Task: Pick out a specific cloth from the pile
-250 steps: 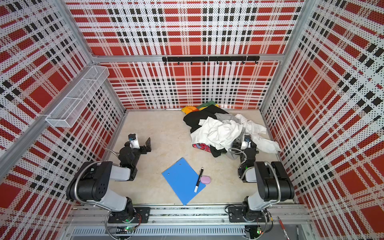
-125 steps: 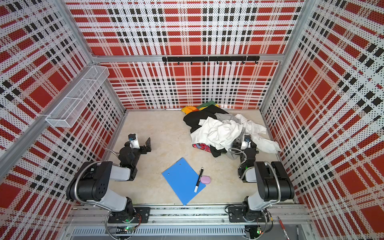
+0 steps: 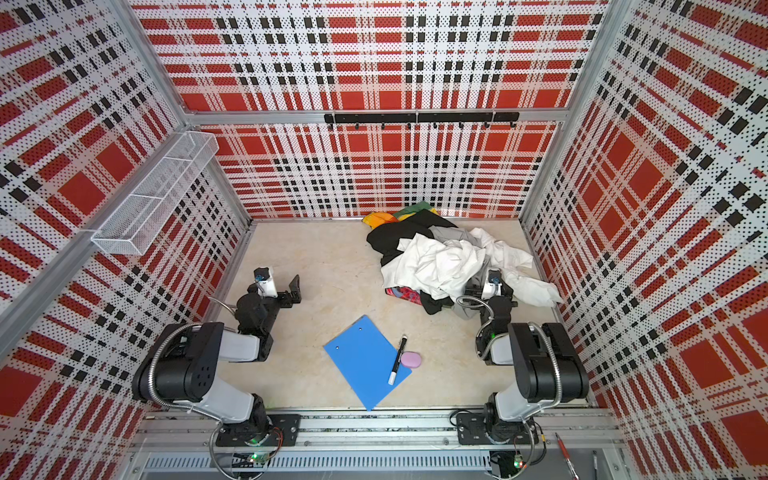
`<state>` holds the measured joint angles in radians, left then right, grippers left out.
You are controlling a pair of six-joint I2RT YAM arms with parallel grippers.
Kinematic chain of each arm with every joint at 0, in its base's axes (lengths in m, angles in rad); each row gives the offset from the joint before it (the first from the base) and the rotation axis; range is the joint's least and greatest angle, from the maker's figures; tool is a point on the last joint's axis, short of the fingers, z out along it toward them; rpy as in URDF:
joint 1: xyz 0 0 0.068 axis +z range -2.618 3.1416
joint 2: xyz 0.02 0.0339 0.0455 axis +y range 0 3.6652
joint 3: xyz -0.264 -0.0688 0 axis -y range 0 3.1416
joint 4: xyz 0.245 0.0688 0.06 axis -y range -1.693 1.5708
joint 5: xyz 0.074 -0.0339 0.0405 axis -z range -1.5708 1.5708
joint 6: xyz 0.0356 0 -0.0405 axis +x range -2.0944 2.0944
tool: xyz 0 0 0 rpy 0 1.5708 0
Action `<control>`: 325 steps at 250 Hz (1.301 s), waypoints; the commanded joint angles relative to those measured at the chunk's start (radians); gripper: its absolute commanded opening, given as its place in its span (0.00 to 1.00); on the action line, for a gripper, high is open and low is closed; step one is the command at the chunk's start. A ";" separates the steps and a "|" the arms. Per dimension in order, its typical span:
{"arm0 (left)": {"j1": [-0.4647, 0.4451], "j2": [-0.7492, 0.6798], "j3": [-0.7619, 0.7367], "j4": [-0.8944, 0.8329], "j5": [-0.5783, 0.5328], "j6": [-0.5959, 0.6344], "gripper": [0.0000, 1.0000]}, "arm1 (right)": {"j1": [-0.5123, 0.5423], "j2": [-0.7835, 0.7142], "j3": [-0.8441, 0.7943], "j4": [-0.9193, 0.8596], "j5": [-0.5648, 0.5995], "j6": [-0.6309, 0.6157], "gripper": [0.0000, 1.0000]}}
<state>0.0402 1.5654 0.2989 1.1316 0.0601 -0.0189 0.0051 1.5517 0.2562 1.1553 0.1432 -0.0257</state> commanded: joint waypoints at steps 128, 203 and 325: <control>-0.130 -0.373 0.043 -0.365 -0.165 -0.012 0.99 | 0.015 -0.261 -0.080 -0.026 0.114 0.053 1.00; -0.261 -0.503 0.303 -0.787 -0.134 -0.291 0.99 | 0.088 -0.543 0.183 -0.738 0.113 0.202 1.00; -0.325 -0.224 0.928 -1.277 0.357 -0.257 0.99 | 0.351 -0.381 0.505 -1.085 0.193 0.235 1.00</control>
<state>-0.2829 1.2808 1.1027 0.0502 0.2512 -0.3035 0.3111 1.1320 0.6926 0.1791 0.2764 0.2138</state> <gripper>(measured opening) 0.992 0.998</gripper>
